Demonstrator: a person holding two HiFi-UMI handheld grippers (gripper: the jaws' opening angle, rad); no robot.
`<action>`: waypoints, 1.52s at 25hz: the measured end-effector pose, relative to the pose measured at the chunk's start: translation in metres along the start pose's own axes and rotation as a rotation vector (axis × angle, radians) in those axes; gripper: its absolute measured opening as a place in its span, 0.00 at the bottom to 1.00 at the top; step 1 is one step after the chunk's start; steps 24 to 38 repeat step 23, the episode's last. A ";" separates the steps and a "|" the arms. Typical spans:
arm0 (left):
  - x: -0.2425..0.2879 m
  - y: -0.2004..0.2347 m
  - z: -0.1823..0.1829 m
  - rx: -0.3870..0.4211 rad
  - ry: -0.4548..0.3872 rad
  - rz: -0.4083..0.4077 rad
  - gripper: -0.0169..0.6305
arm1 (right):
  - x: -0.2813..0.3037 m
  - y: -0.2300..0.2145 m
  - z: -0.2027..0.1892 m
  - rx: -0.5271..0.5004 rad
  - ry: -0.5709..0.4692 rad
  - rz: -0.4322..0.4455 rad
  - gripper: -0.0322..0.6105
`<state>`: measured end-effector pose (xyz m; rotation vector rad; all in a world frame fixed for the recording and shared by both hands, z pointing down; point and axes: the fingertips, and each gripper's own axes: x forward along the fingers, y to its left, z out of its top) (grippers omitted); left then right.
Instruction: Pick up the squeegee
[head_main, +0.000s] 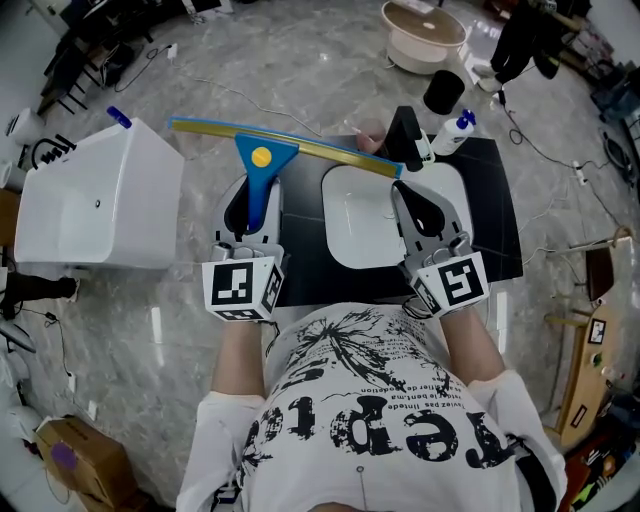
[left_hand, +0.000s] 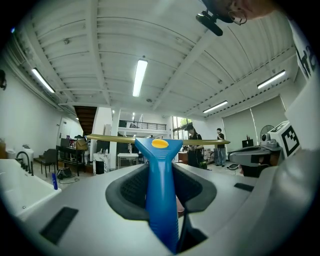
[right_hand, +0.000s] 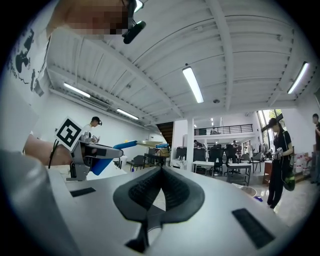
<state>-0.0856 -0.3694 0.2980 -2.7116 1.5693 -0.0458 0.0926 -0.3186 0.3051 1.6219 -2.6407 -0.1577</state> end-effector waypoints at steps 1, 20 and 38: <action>0.001 0.000 -0.002 -0.003 0.002 0.001 0.24 | 0.001 0.000 -0.002 -0.001 0.003 0.002 0.07; 0.021 0.007 -0.017 -0.023 0.038 0.016 0.24 | 0.023 -0.009 -0.007 -0.005 -0.009 0.004 0.07; 0.024 0.007 -0.021 -0.030 0.043 0.019 0.24 | 0.024 -0.012 -0.007 -0.008 -0.014 -0.003 0.07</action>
